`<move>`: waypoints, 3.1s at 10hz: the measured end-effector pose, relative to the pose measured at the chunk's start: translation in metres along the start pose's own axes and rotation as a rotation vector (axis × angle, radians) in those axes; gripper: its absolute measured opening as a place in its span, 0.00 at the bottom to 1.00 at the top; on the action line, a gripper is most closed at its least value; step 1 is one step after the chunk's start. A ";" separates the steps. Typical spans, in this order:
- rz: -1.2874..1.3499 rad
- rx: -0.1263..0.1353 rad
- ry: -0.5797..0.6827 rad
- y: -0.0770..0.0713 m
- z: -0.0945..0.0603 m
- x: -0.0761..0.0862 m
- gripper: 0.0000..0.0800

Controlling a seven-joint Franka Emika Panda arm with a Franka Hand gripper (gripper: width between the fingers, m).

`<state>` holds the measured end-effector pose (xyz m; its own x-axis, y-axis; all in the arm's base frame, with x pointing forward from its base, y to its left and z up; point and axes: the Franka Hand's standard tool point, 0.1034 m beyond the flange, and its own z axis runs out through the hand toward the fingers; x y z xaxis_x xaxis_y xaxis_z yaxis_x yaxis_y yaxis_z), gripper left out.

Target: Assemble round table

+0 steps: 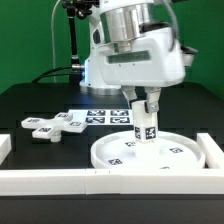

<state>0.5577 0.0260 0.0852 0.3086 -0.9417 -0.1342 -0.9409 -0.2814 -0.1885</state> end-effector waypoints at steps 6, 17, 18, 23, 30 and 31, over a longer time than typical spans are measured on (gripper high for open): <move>0.677 0.050 -0.085 0.000 0.004 -0.009 0.51; 0.091 -0.002 -0.079 -0.007 0.003 -0.022 0.81; -0.085 -0.044 -0.071 -0.005 0.003 -0.021 0.81; -0.555 -0.060 -0.074 -0.010 -0.002 -0.020 0.81; -1.312 -0.078 -0.063 -0.011 -0.004 -0.011 0.81; -1.420 -0.082 -0.063 -0.012 -0.004 -0.010 0.81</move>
Offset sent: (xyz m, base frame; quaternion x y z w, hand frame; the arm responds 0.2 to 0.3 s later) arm -0.0114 0.0048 -0.0135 0.0374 -0.0599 0.3319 0.9407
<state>0.5653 0.0382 0.0932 0.9852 0.1540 0.0754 0.1634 -0.9764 -0.1415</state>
